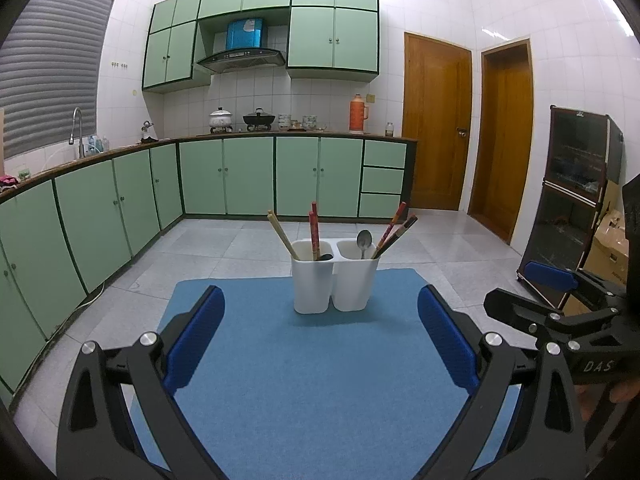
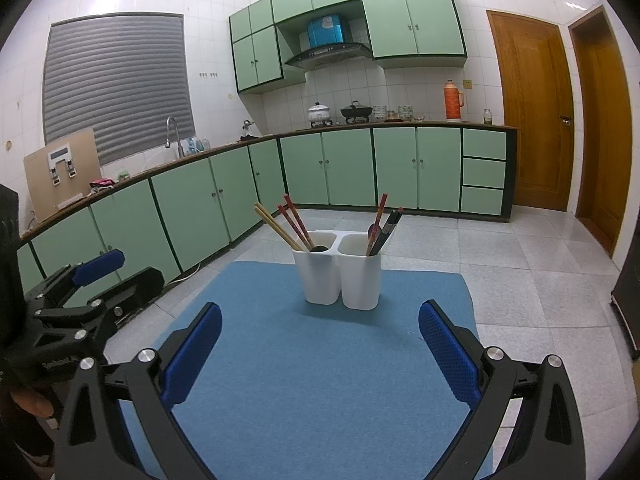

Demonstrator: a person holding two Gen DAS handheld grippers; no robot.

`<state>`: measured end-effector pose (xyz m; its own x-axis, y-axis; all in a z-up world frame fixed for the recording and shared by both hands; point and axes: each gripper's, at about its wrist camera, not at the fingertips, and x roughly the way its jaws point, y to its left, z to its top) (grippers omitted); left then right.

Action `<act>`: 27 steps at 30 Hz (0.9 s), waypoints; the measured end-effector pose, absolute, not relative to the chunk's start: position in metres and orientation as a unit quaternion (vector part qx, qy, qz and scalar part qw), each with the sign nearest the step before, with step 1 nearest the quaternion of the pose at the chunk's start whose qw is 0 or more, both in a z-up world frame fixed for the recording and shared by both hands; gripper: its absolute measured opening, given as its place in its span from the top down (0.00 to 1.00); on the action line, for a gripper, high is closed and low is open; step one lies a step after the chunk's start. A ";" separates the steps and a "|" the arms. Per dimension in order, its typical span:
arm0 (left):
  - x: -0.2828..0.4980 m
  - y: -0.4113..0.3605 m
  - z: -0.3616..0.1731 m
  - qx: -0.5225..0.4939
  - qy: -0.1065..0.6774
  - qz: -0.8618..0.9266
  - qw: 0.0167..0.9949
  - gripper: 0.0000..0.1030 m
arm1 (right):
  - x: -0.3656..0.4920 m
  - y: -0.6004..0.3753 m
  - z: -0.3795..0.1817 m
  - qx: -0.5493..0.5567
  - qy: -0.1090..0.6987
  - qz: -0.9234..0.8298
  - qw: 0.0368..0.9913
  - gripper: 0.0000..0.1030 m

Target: Organize utensils

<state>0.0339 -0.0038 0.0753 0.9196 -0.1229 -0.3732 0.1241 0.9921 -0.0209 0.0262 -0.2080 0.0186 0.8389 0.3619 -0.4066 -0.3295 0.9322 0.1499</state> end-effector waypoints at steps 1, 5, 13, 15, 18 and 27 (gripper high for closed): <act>0.033 -0.004 0.075 0.002 0.191 -0.063 0.980 0.08 | 0.026 -0.208 0.018 0.037 0.219 0.180 0.958 0.06; 0.034 -0.005 0.074 0.001 0.192 -0.063 0.979 0.08 | 0.026 -0.208 0.018 0.036 0.219 0.180 0.958 0.06; 0.033 -0.003 0.074 0.006 0.191 -0.058 0.980 0.08 | 0.026 -0.209 0.017 0.035 0.221 0.179 0.958 0.06; 0.033 -0.003 0.073 0.004 0.190 -0.058 0.980 0.08 | 0.026 -0.210 0.016 0.036 0.222 0.178 0.958 0.06; 0.032 -0.003 0.073 0.003 0.189 -0.059 0.980 0.08 | 0.027 -0.211 0.015 0.036 0.223 0.177 0.958 0.06; 0.032 -0.005 0.072 0.006 0.196 -0.063 0.979 0.08 | 0.027 -0.213 0.014 0.036 0.223 0.177 0.958 0.06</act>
